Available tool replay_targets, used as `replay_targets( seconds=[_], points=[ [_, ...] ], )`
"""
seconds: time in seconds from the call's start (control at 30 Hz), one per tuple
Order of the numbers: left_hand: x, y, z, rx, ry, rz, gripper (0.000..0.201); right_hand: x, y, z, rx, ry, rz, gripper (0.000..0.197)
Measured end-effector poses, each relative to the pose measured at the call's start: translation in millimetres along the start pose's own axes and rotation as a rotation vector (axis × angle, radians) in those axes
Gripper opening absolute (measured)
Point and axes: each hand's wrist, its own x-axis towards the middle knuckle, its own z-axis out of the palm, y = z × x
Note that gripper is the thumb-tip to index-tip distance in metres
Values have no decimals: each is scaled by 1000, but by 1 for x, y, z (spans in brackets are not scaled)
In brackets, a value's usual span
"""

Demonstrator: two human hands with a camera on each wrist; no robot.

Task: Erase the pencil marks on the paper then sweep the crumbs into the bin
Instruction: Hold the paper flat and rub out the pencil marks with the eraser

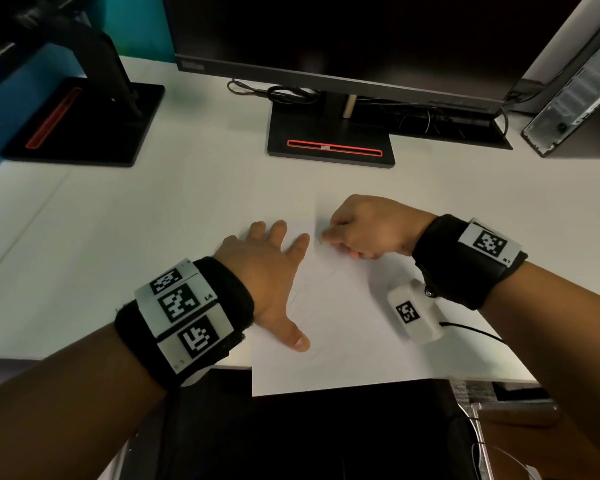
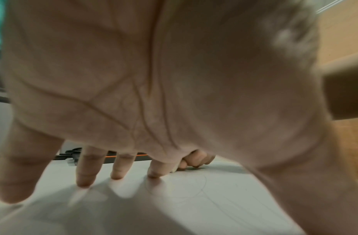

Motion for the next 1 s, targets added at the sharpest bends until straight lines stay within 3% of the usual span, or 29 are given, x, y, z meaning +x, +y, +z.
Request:
replay_targets(
  seconds=[0.13, 0.3, 0.43, 0.57, 0.73, 0.87, 1.0],
  points=[
    [1, -1, 0, 1, 0, 4, 147, -7, -5, 8, -22, -158, -42, 36],
    [0, 0, -1, 4, -10, 2, 147, -3, 0, -2, -39, -42, -21, 39],
    [1, -1, 0, 6, -18, 3, 148, -10, -3, 8, -20, -209, -48, 35],
    [1, 0, 0, -9, -25, 2, 149, -2, 2, -4, -39, -26, -3, 38],
    [3, -1, 1, -4, -27, 3, 149, -12, 2, 6, -33, -164, -35, 36],
    [2, -1, 1, -5, -19, 2, 149, -8, 9, -5, -63, -20, -3, 41],
    [2, -1, 0, -5, -37, -3, 149, -16, 4, 9, -49, -162, -59, 39]
  ],
)
